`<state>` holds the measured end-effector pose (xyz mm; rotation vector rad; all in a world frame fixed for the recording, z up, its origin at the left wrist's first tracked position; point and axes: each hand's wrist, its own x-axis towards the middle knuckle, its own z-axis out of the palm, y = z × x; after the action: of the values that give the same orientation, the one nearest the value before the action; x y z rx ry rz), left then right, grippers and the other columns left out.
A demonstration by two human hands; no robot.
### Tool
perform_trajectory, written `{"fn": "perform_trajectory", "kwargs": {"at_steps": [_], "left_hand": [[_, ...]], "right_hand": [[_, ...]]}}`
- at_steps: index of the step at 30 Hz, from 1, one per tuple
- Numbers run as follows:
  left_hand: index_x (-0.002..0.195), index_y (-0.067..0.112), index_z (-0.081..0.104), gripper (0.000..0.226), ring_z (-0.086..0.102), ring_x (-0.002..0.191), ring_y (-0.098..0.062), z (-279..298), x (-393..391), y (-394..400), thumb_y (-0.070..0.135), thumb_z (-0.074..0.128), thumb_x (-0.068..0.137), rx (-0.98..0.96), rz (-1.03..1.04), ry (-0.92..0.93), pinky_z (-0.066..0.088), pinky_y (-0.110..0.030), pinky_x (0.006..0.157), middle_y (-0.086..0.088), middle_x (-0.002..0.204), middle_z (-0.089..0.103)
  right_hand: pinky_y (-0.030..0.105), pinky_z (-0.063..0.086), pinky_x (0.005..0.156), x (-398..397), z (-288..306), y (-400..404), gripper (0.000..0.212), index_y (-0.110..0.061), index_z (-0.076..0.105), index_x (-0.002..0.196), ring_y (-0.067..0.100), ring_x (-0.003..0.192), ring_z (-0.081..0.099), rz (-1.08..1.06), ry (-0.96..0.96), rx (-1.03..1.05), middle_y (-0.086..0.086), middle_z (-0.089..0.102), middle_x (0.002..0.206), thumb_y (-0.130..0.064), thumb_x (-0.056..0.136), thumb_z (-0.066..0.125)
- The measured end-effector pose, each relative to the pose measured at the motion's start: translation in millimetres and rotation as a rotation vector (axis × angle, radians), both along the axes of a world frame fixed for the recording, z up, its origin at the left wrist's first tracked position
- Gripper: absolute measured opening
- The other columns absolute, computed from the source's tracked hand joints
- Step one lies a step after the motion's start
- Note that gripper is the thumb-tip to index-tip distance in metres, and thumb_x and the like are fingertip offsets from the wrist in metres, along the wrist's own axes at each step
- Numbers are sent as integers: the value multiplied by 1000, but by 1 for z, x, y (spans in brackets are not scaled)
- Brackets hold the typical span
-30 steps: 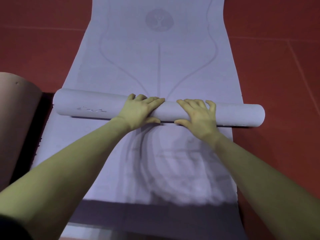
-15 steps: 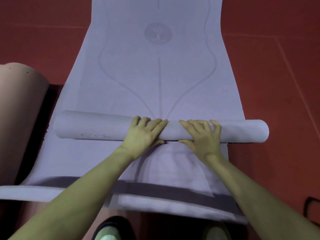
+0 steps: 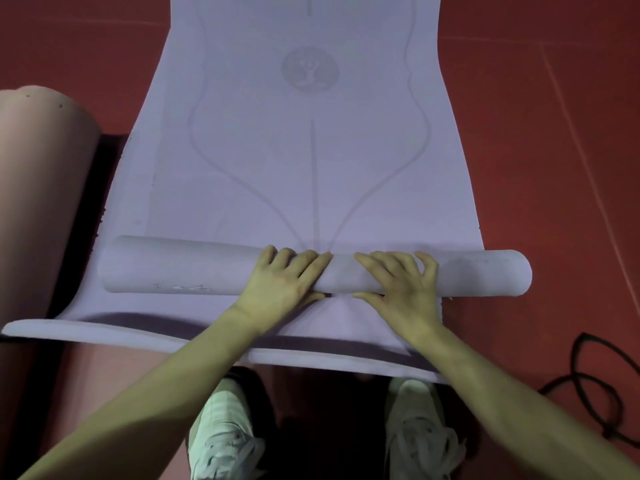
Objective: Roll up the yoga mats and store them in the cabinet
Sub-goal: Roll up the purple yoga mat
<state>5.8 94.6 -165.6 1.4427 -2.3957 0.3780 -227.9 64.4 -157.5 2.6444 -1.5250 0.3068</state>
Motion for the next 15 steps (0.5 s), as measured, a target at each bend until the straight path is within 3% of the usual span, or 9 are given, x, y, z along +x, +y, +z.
{"fn": "perform_trajectory", "kwargs": {"at_steps": [4,6,8,11,15], "left_hand": [[120,13,50,53,58,70,-28,5,0,9,58,42,91,37,-44,23,46,-37,63,-5,104,67],[118,14,49,54,58,70,-28,4,1,8,60,40,90,81,-48,45,48,-36,63,-5,103,67],[116,15,48,56,59,69,-29,1,4,2,63,39,88,135,-62,47,48,-36,62,-5,102,67],[116,16,47,62,61,69,-30,-1,10,-11,68,34,86,219,-90,62,50,-36,61,-5,100,68],[120,15,57,75,65,75,-30,0,15,-23,73,22,87,307,-85,84,54,-38,63,-5,108,68]], "right_hand": [[42,22,94,-2,8,6,58,-34,60,119,11,96,44,-1,-43,80,-11,63,104,-64,72,46],[41,20,92,0,10,2,58,-34,61,119,13,96,48,2,-32,129,-12,63,105,-63,68,58],[40,17,94,3,16,-2,64,-38,55,126,15,106,51,1,12,256,-13,59,117,-61,68,68],[37,9,102,5,22,-12,70,-43,35,140,10,126,36,7,82,391,-19,41,138,-64,78,57],[35,18,95,9,22,-9,60,-25,59,124,18,111,52,57,-69,302,-6,58,123,-59,76,48]]}}
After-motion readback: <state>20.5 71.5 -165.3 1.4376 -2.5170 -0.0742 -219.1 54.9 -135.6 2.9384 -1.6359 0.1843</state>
